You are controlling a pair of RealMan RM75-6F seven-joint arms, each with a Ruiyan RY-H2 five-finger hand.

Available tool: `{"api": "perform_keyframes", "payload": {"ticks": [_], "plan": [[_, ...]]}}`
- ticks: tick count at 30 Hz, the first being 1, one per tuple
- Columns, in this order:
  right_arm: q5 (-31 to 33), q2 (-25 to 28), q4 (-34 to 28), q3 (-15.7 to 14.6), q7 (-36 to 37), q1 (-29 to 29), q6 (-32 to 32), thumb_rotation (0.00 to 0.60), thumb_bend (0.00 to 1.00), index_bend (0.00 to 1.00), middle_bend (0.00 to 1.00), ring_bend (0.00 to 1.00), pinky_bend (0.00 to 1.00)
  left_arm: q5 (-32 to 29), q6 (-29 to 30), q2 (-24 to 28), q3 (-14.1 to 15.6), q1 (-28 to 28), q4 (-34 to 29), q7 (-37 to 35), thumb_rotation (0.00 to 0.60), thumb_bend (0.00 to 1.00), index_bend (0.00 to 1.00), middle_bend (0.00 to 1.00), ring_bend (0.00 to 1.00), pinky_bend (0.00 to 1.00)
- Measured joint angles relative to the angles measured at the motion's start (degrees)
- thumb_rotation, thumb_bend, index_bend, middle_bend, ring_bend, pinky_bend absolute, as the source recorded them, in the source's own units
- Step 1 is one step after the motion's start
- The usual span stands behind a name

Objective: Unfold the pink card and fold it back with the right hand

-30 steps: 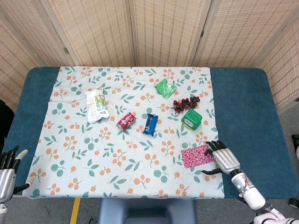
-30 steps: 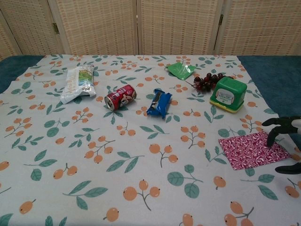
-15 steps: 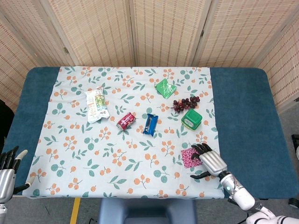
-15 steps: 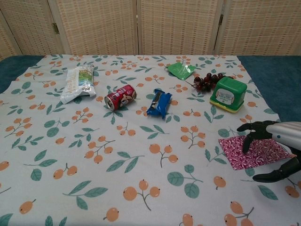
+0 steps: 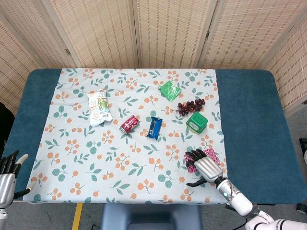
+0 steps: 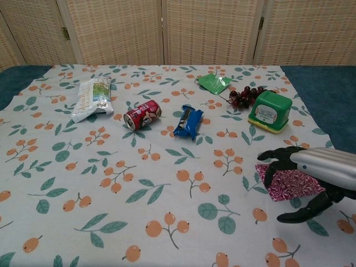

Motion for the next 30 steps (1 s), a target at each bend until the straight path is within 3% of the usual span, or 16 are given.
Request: {"api": "perform_keyframes", "payload": {"ticks": [30], "plan": [[3.00,2.92,2.05,-0.32,1.02,-1.90,1.32,0.330,0.11,0.33,0.10,0.00,0.00,0.38,0.22,-0.08,0.14,0.05,-0.19,0.05,0.600,0.28,0.17,0.02,0.06,0.00]]}}
